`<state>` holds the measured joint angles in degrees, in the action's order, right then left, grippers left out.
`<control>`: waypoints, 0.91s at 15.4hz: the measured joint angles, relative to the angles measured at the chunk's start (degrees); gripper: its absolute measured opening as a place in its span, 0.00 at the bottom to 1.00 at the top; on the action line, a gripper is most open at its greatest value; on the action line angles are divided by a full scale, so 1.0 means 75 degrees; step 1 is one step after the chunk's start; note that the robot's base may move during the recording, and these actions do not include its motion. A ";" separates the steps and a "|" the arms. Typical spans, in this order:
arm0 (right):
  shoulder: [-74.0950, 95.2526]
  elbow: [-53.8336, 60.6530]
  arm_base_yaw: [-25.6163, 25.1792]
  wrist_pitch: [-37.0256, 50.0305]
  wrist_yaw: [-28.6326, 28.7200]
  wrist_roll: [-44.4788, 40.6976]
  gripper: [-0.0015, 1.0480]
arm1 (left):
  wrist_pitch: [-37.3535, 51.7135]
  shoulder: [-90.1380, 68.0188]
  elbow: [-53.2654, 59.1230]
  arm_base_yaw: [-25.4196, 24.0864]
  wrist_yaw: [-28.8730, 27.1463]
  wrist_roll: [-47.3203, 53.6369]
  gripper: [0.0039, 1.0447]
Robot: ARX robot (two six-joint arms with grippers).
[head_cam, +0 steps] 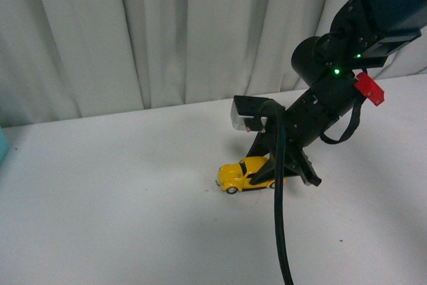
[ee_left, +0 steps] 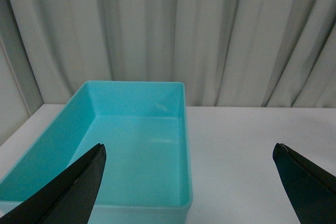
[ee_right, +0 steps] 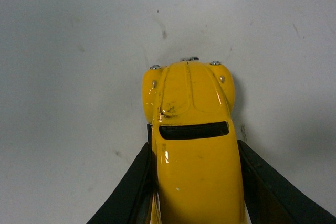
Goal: Wind up and store yellow beetle toy
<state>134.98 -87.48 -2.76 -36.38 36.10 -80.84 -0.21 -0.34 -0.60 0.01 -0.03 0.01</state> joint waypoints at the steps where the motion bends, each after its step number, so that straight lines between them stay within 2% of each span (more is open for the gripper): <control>1: -0.0020 0.0058 -0.0055 0.0038 0.0006 -0.0017 0.39 | 0.0000 0.0000 0.0000 0.0000 0.0000 0.0000 0.94; 4: -0.0224 0.0545 -0.0408 0.0280 0.0017 -0.0146 0.39 | 0.0000 0.0000 0.0000 0.0000 0.0000 0.0000 0.94; 6: -0.0574 0.1244 -0.0930 0.0437 -0.0050 -0.0405 0.39 | 0.0000 0.0000 0.0000 0.0000 0.0000 0.0000 0.94; 7: -0.1040 0.2151 -0.1431 0.0635 -0.0166 -0.0688 0.39 | 0.0000 0.0000 0.0000 0.0000 0.0000 0.0000 0.94; 9: -0.1472 0.2838 -0.1990 0.0472 -0.0321 -0.1617 0.39 | 0.0000 0.0000 0.0000 0.0000 0.0000 0.0000 0.94; 10: -0.1303 0.2789 -0.2084 -0.0073 -0.0673 -0.2398 0.76 | 0.0000 0.0000 0.0000 0.0000 0.0006 0.0000 0.94; 11: -0.1294 0.2707 -0.2081 -0.0087 -0.0731 -0.2518 0.95 | 0.0000 0.0000 0.0000 0.0000 0.0000 0.0000 0.94; 14: -0.1294 0.2693 -0.2078 -0.0079 -0.0737 -0.2556 0.94 | 0.0000 0.0000 0.0000 0.0000 0.0003 0.0000 0.94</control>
<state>125.27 -67.29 -18.35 -36.97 30.57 -100.01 -0.21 -0.34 -0.60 0.01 -0.01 0.01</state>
